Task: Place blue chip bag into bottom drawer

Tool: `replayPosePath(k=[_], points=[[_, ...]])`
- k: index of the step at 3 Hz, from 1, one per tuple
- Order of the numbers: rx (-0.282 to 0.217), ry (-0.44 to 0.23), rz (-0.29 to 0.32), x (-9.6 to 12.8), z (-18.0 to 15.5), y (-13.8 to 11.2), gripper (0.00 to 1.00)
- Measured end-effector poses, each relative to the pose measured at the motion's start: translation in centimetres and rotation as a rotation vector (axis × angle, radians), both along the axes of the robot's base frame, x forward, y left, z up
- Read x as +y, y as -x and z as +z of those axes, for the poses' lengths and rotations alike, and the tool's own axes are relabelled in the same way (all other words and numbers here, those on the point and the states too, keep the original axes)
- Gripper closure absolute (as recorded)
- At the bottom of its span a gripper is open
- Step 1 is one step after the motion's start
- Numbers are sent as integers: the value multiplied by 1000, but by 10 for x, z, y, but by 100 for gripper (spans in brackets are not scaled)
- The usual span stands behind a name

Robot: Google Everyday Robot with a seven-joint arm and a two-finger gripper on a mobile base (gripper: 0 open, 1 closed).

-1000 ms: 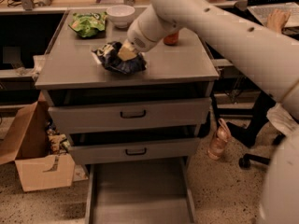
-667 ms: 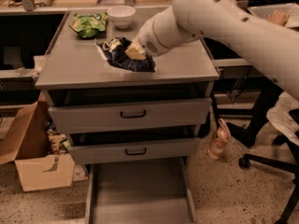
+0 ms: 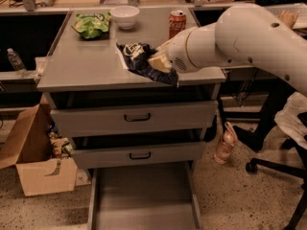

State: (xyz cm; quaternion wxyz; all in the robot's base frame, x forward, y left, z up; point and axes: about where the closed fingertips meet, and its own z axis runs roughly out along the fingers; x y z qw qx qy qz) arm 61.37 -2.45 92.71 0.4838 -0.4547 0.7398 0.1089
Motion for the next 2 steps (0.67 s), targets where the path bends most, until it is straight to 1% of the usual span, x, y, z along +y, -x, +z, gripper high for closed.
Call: replayPosePath(k=[1, 2], points=[[-3, 6, 15, 5, -1, 1, 100], [-21, 58, 100, 7, -18, 8, 100]])
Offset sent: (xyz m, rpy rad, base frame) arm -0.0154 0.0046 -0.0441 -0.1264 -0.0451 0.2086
